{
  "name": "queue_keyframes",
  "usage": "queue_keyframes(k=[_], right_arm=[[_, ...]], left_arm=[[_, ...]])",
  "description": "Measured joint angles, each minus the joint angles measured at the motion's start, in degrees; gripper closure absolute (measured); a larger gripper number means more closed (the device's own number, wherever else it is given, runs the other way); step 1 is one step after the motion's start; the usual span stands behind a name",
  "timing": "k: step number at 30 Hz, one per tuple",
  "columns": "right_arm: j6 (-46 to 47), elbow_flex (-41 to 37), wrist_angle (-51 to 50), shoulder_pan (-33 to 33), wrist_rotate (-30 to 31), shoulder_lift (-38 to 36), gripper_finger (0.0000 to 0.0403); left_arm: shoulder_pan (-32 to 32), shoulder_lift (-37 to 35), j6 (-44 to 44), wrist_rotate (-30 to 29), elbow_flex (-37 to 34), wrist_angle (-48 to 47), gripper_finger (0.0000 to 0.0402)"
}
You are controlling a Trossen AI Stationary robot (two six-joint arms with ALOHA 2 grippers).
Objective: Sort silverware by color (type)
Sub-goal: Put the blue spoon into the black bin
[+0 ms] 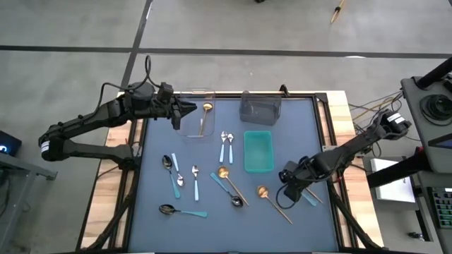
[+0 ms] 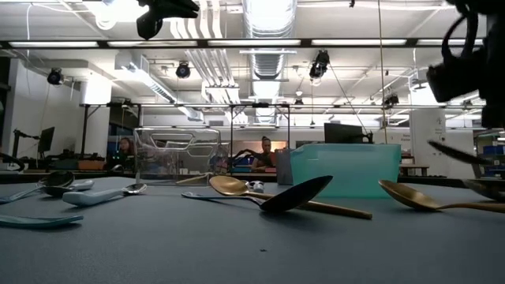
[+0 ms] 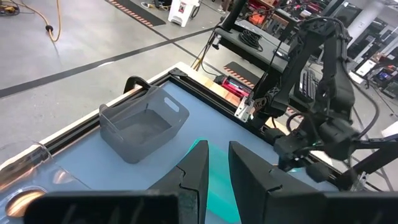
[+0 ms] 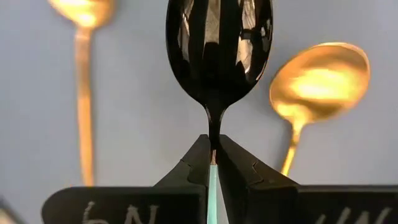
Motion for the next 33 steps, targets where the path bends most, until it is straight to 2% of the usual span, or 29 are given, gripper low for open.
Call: queue_keyframes(k=[7,15,24,33], right_arm=[[-0.5,6.4,-1.1,-0.2,0.8,-1.6,0.0393],[-6.0,18.2,-8.9,-3.3,9.2,0.0,0.0393],[-20.5,29.6,-13.0,-13.1,10.9,4.0,0.0393],[-35.5,39.9,-13.2,-21.7,10.0,12.0,0.0393]], left_arm=[[0.0,0.0,1.2,-0.1,0.0,0.0,0.0357],[0.0,0.0,1.9,-0.1,0.0,0.7,0.0357],[0.0,0.0,2.7,-0.1,0.0,1.5,0.0357],[0.0,0.0,2.7,-0.1,0.0,1.4,0.0357]])
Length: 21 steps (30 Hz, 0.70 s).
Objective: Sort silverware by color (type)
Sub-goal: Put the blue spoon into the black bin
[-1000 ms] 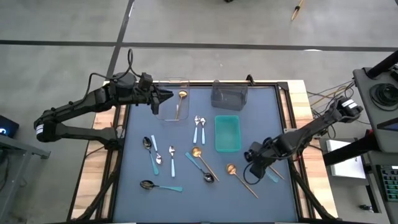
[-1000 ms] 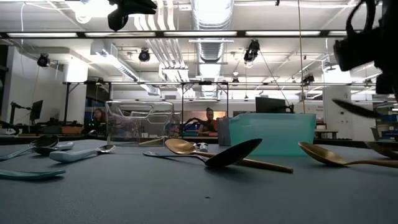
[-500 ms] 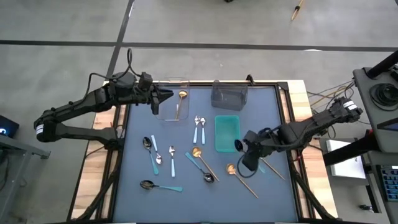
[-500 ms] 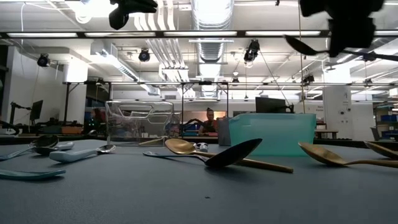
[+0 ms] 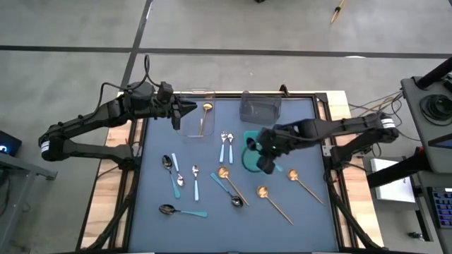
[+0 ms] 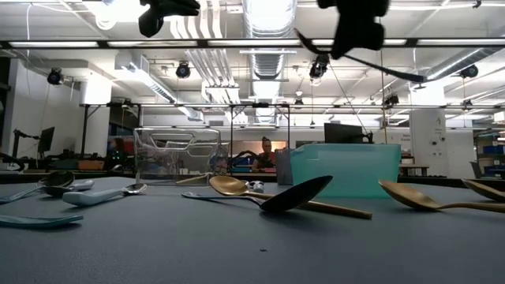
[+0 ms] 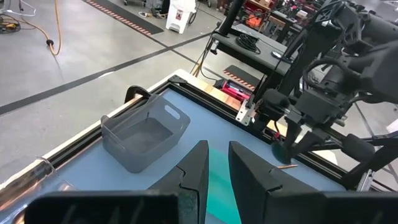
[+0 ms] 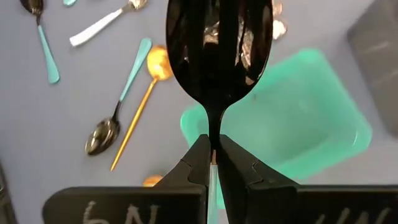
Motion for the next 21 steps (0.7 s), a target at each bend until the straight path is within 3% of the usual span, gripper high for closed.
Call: queue_keyframes(k=[9,21], right_arm=[[-12.7,11.7,-2.8,-6.7,-4.4,10.5,0.0394],[-29.3,31.7,-12.6,-15.5,-4.5,25.9,0.0394]], left_arm=[[0.0,-1.3,0.0,0.1,0.0,-0.3,0.0357],[0.0,-3.4,-0.1,0.3,0.0,-2.4,0.0357]])
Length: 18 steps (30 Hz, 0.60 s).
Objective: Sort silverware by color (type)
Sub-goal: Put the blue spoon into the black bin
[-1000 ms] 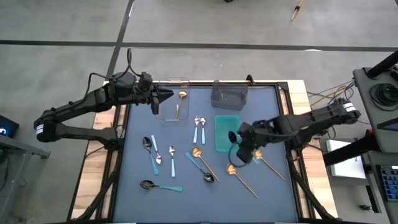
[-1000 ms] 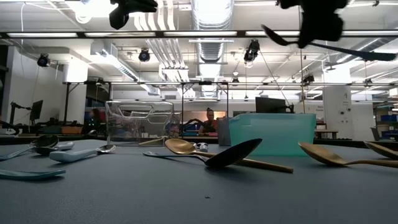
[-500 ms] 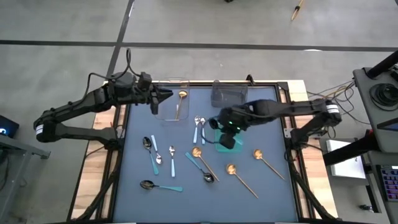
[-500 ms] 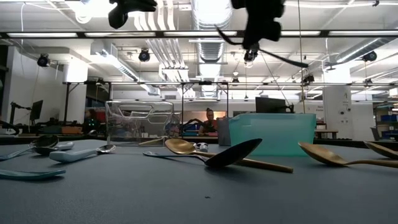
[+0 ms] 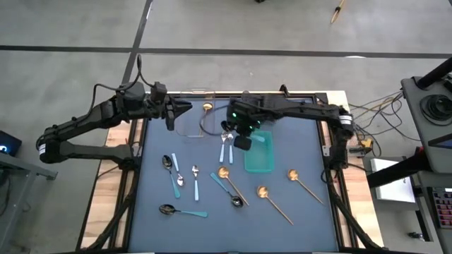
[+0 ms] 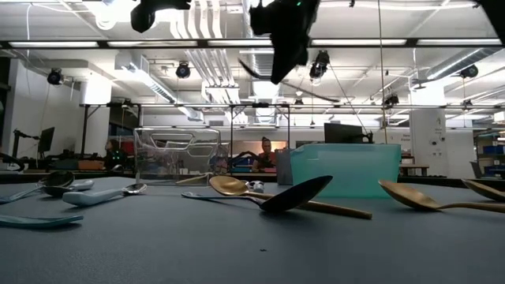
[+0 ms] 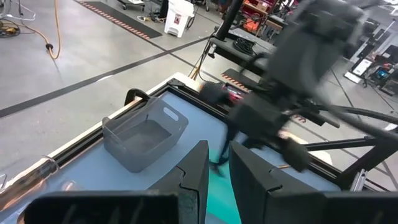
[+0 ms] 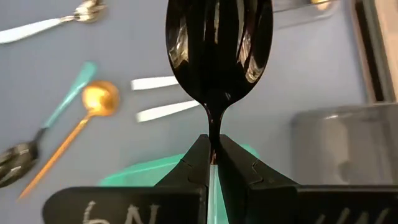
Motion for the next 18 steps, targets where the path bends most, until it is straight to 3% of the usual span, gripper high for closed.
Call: queue_keyframes(k=[10,18], right_arm=[[-9.6,16.2,-12.1,-8.8,2.2,12.6,0.0394],[-15.7,21.6,-21.8,-13.0,8.1,18.0,0.0394]], left_arm=[[0.0,-1.2,-0.6,4.4,0.0,-0.5,0.0357],[0.0,-1.5,-1.4,4.4,0.0,-0.5,0.0357]])
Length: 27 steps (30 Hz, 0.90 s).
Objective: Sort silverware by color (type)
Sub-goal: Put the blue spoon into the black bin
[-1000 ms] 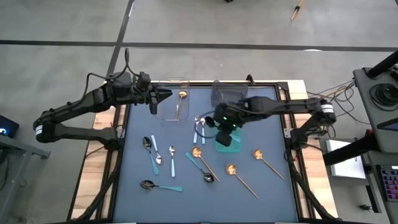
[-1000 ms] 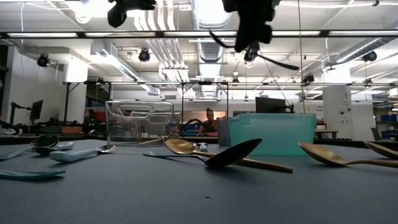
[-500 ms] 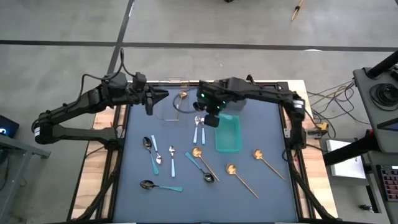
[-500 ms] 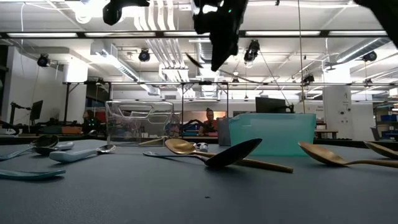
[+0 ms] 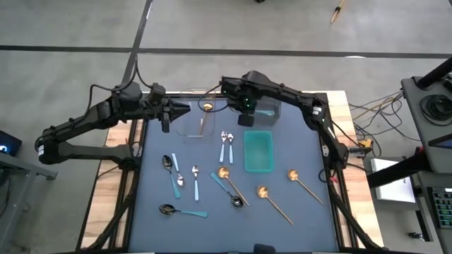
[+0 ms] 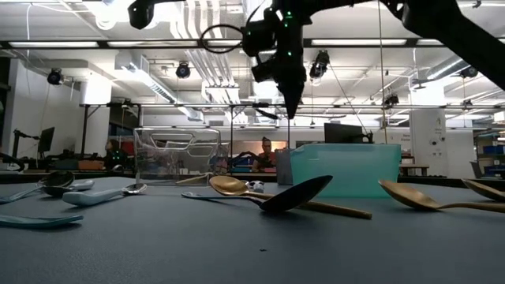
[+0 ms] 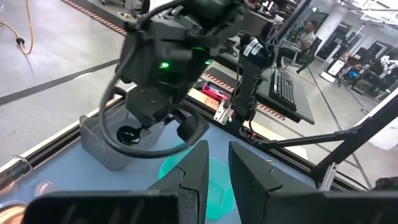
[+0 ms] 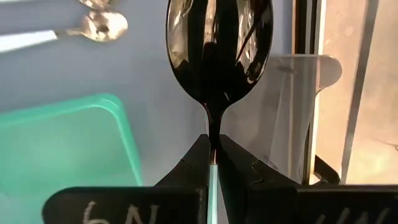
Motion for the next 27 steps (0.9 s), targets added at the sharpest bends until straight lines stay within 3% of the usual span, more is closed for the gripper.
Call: queue_keyframes(k=[4,10,13,18,27], right_arm=[[-4.7,-0.7,-0.4,-2.6,0.0,0.4,0.0394],[-25.3,-1.4,-0.8,-6.3,1.4,0.2,0.0394],[-31.4,-1.4,-0.2,-7.8,1.4,0.0,0.0394],[-33.7,-1.5,0.7,-10.2,1.2,1.2,0.0394],[-35.7,-1.7,3.0,-11.1,-2.3,2.3,0.0394]], left_arm=[[0.0,0.5,0.0,-0.3,0.0,0.0,0.0357],[0.0,0.8,-0.5,-5.1,0.0,0.1,0.0357],[0.0,0.8,-0.6,-7.4,0.0,0.2,0.0357],[0.0,0.9,-1.5,-10.4,0.0,0.2,0.0357],[0.1,1.1,-1.6,-10.7,0.0,0.6,0.0357]])
